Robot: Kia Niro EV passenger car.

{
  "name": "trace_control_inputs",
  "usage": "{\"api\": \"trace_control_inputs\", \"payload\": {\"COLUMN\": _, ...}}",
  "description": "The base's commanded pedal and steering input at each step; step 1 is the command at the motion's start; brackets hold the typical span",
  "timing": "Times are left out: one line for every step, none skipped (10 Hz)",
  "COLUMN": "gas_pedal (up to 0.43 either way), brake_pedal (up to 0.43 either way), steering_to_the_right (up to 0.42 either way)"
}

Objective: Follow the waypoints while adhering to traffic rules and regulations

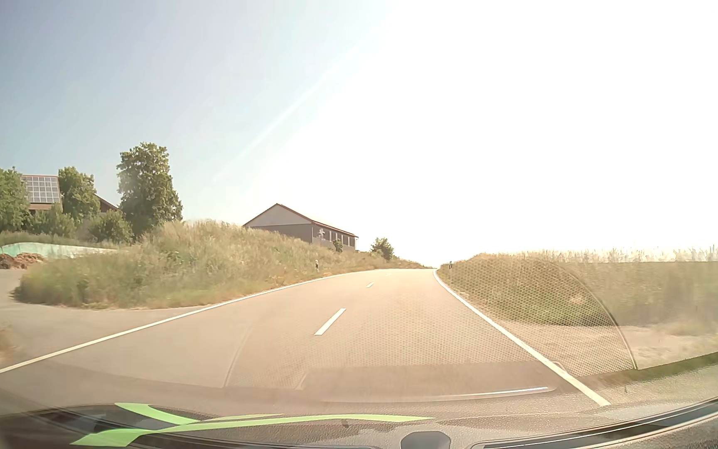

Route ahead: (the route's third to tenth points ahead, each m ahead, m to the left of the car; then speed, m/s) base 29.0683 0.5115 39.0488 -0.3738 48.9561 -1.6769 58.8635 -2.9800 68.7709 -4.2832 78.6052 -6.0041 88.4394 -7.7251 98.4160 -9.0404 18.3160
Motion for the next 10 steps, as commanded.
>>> {"api": "trace_control_inputs", "payload": {"gas_pedal": 0.138, "brake_pedal": 0.000, "steering_to_the_right": 0.013}}
{"api": "trace_control_inputs", "payload": {"gas_pedal": 0.150, "brake_pedal": 0.000, "steering_to_the_right": 0.013}}
{"api": "trace_control_inputs", "payload": {"gas_pedal": 0.150, "brake_pedal": 0.000, "steering_to_the_right": 0.013}}
{"api": "trace_control_inputs", "payload": {"gas_pedal": 0.150, "brake_pedal": 0.000, "steering_to_the_right": 0.013}}
{"api": "trace_control_inputs", "payload": {"gas_pedal": 0.157, "brake_pedal": 0.000, "steering_to_the_right": 0.013}}
{"api": "trace_control_inputs", "payload": {"gas_pedal": 0.157, "brake_pedal": 0.000, "steering_to_the_right": 0.013}}
{"api": "trace_control_inputs", "payload": {"gas_pedal": 0.177, "brake_pedal": 0.000, "steering_to_the_right": 0.013}}
{"api": "trace_control_inputs", "payload": {"gas_pedal": 0.209, "brake_pedal": 0.000, "steering_to_the_right": 0.012}}
{"api": "trace_control_inputs", "payload": {"gas_pedal": 0.240, "brake_pedal": 0.000, "steering_to_the_right": 0.012}}
{"api": "trace_control_inputs", "payload": {"gas_pedal": 0.248, "brake_pedal": 0.000, "steering_to_the_right": 0.011}}
